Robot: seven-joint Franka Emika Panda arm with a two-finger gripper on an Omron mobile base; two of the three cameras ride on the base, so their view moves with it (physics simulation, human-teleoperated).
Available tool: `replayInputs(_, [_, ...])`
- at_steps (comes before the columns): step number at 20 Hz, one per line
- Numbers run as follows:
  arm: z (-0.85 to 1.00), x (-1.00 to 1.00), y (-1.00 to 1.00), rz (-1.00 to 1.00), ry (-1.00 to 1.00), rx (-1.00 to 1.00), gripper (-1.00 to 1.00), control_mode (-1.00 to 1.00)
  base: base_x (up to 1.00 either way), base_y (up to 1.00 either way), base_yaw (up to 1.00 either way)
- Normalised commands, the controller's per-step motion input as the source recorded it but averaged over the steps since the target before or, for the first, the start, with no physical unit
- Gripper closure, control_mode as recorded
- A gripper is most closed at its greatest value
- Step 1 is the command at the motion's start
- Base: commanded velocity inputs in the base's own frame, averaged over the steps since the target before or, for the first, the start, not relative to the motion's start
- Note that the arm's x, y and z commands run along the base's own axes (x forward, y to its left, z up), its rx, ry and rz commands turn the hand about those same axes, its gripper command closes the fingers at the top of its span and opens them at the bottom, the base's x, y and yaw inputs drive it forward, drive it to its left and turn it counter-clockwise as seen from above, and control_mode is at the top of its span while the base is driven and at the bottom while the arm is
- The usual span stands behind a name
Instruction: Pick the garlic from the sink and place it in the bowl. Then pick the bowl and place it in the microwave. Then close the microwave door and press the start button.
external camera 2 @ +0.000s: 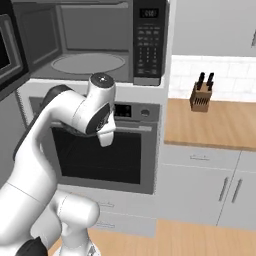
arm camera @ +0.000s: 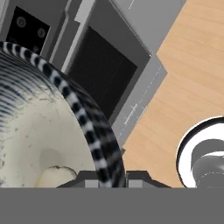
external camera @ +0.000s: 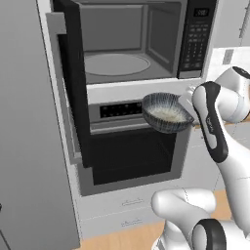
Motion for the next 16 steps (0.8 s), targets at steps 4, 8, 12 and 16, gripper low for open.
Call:
replayInputs(4, [0.0, 0.0, 0.0, 0.0, 0.0, 0.0, 1.0, 1.0, 0.24, 0.51, -0.08])
replayInputs(8, [0.0, 0.0, 0.0, 0.0, 0.0, 0.0, 1.0, 1.0, 0.73, 0.0, 0.0])
replayInputs(12, [0.0, 0.0, 0.0, 0.0, 0.0, 0.0, 1.0, 1.0, 0.45, -0.24, 0.0])
replayInputs(16, [0.0, 0.0, 0.0, 0.0, 0.0, 0.0, 1.0, 1.0, 0.17, -0.16, 0.0])
